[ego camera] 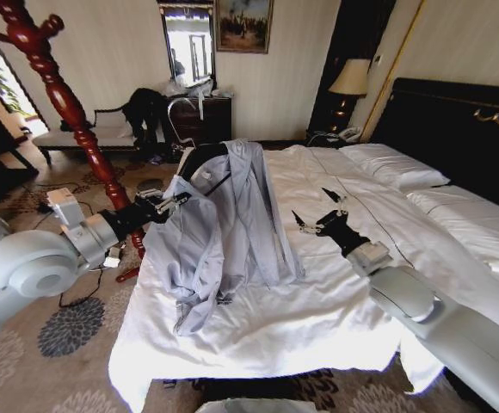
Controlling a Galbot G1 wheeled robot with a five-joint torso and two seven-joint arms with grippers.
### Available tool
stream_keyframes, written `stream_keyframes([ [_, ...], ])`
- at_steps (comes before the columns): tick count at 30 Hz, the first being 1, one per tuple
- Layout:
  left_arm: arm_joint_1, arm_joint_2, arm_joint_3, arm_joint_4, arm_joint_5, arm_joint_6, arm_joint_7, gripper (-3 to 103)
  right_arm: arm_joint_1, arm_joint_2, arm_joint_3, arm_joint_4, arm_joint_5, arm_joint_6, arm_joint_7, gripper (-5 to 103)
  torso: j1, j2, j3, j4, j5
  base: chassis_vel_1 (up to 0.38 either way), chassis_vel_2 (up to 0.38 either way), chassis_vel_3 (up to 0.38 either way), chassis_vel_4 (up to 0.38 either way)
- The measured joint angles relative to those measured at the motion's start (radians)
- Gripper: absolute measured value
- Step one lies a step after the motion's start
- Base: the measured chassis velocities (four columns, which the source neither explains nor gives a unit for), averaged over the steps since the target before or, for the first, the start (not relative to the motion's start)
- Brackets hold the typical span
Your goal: Pick up the clothes from the bed and hang them on the clothes hanger.
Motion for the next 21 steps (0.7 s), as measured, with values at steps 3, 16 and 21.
stream_keyframes([
  [3,0.007,-0.047,-0.008,-0.015,0.019,-0.012,-0.014,18,-0.103,0.083,0.091,0.033,0.013,-0.025,0.008,100,0.000,0.000,0.000,0.0006,0.0000,0.000,0.000,0.000,0.000],
  [16,0.207,-0.240,-0.044,-0.060,0.161,-0.030,0.010,18,-0.522,0.363,0.385,0.151,0.004,-0.005,-0.007,100,0.000,0.000,0.000,0.0001,-0.0003,0.000,0.000,0.000,0.000],
  [21,0.314,-0.302,-0.050,-0.087,0.250,-0.033,0.015,18,-0.575,0.453,0.368,0.160,-0.072,0.040,-0.042,100,0.000,0.000,0.000,0.0002,-0.0004,0.000,0.000,0.000,0.000],
])
